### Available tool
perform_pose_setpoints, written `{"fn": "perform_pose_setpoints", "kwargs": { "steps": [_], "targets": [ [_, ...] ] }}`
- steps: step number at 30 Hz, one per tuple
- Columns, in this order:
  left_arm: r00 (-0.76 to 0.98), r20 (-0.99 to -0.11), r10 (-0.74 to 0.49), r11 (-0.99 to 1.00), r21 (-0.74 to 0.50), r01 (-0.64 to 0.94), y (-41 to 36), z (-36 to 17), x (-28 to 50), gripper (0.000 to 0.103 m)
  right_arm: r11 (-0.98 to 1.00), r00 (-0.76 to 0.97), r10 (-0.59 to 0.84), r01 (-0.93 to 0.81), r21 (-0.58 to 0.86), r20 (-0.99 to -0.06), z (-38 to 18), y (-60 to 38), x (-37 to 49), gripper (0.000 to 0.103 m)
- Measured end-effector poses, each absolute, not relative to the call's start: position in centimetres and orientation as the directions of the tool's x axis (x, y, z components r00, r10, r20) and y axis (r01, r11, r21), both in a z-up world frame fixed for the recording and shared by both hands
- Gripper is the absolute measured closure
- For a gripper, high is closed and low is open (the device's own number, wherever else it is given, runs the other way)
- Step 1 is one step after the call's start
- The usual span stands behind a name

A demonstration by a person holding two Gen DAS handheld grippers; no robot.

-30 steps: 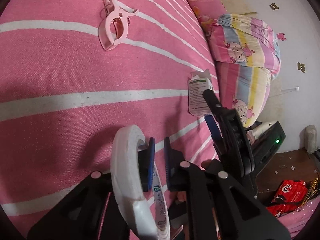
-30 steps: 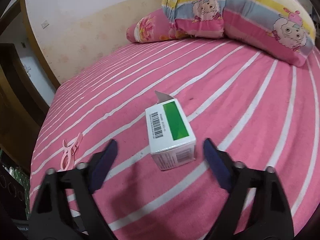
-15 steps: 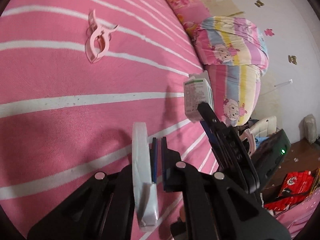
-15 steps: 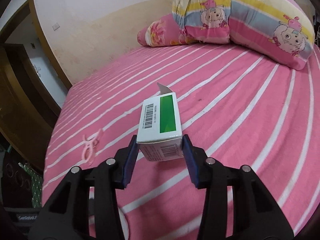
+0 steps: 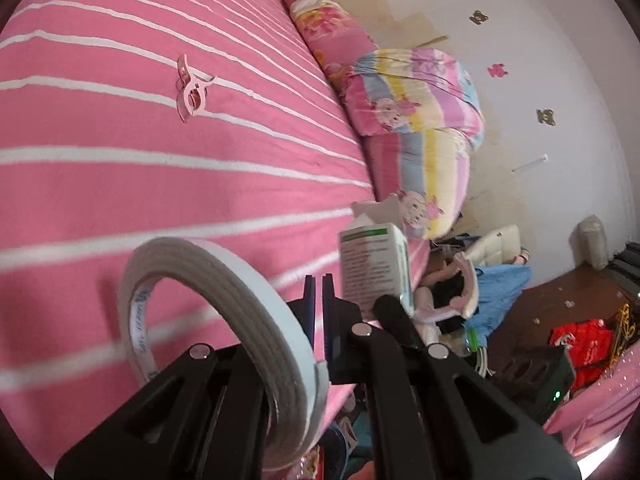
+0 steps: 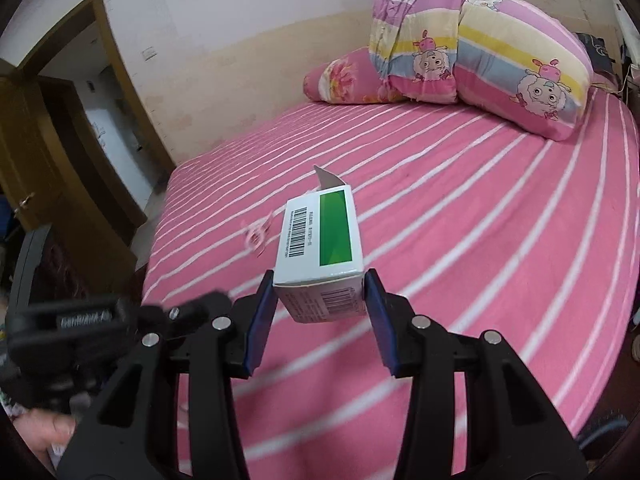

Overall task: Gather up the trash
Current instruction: 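Lift the tape roll and white-green box and carry them over the bin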

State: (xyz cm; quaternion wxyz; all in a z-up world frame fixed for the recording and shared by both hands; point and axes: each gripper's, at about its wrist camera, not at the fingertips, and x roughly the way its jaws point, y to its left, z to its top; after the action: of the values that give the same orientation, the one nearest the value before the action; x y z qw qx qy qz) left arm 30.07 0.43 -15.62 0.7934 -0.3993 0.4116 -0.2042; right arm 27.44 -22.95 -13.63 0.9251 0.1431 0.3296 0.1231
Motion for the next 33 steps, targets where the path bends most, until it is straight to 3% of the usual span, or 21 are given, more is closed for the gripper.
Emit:
{"fn": "perform_pose_setpoints", "kwargs": {
  "steps": [17,33],
  "targets": [
    [0.528,-0.432,-0.731,0.603,-0.772,0.203,-5.5,-6.3,18.6,0.1,0.92,0.823,0.285,-0.091,0.38,-0.492,-5.7,-28.4,11.8,0.058],
    [0.333,-0.5,-0.799,0.597,-0.726,0.342,-19.0,-6.6,13.1,0.1,0.924,0.847,0.123,0.092,0.371,-0.517,-5.4,-38.4,2.3,0.058]
  ]
}}
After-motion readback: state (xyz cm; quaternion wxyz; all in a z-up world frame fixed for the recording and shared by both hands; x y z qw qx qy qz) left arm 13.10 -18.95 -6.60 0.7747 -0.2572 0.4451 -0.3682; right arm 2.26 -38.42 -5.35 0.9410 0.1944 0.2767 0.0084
